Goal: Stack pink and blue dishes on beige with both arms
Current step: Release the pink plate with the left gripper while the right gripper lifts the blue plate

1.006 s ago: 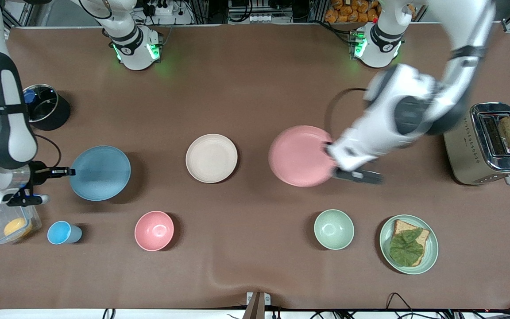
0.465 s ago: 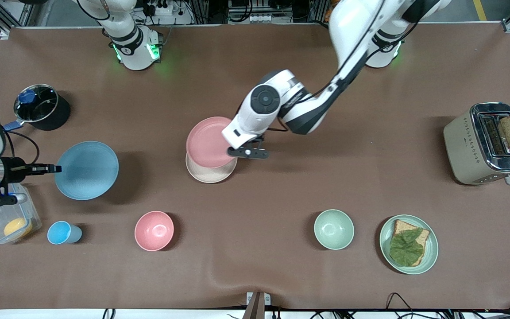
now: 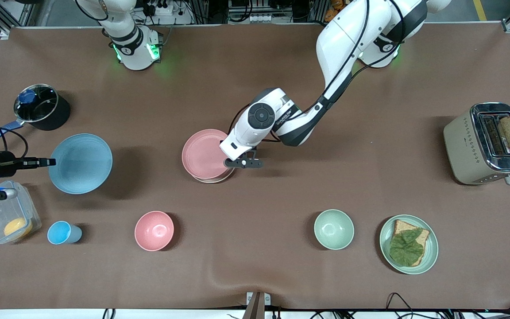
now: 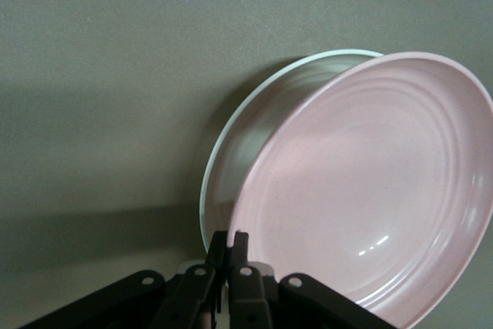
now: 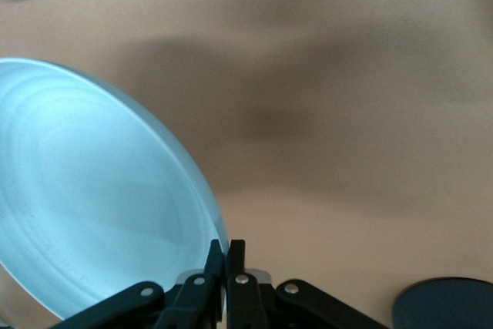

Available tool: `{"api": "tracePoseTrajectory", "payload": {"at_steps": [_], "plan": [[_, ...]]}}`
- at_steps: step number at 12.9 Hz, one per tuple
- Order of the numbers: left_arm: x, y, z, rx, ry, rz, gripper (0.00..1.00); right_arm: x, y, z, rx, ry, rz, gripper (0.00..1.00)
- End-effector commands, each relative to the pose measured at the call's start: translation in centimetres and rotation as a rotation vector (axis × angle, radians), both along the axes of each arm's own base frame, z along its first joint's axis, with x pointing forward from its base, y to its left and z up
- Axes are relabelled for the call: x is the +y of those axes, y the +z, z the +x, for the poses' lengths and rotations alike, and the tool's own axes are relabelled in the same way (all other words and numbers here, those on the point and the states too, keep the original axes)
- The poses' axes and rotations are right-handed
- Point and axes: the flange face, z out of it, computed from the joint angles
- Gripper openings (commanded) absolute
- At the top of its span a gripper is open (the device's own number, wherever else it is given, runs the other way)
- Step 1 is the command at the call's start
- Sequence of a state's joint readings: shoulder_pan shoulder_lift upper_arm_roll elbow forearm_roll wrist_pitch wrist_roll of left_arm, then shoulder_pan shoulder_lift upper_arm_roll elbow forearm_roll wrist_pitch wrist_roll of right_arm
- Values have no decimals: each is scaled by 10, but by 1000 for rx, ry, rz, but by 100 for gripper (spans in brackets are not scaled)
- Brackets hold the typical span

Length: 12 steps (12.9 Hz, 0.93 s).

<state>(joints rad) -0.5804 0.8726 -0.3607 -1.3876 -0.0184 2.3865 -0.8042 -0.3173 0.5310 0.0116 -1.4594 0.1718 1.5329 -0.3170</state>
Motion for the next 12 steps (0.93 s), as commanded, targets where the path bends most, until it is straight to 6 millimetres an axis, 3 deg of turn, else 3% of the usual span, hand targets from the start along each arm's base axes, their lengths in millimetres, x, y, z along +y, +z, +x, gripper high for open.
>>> {"api": "tracePoseTrajectory", "payload": {"at_steps": [1, 4, 6, 9, 10, 11, 12], "plan": [[-6, 0, 3, -4, 24, -17, 0, 6, -2, -3, 14, 10, 33, 0], [-5, -7, 3, 0, 26, -13, 0, 26, -24, -6, 52, 33, 51, 0], [-6, -15, 2, 1, 30, -17, 0, 18, -25, -9, 58, 21, 56, 0], [-7, -20, 2, -5, 39, -29, 0, 14, -43, -17, 68, -4, 115, 0], [-7, -21, 2, -3, 43, -29, 0, 21, -43, -15, 70, 5, 116, 0], [-5, -21, 4, -2, 48, -29, 14, 24, -45, -15, 74, 9, 117, 0], [-4, -18, 5, -4, 52, -30, 56, 21, -48, -16, 73, 5, 117, 0]]}}
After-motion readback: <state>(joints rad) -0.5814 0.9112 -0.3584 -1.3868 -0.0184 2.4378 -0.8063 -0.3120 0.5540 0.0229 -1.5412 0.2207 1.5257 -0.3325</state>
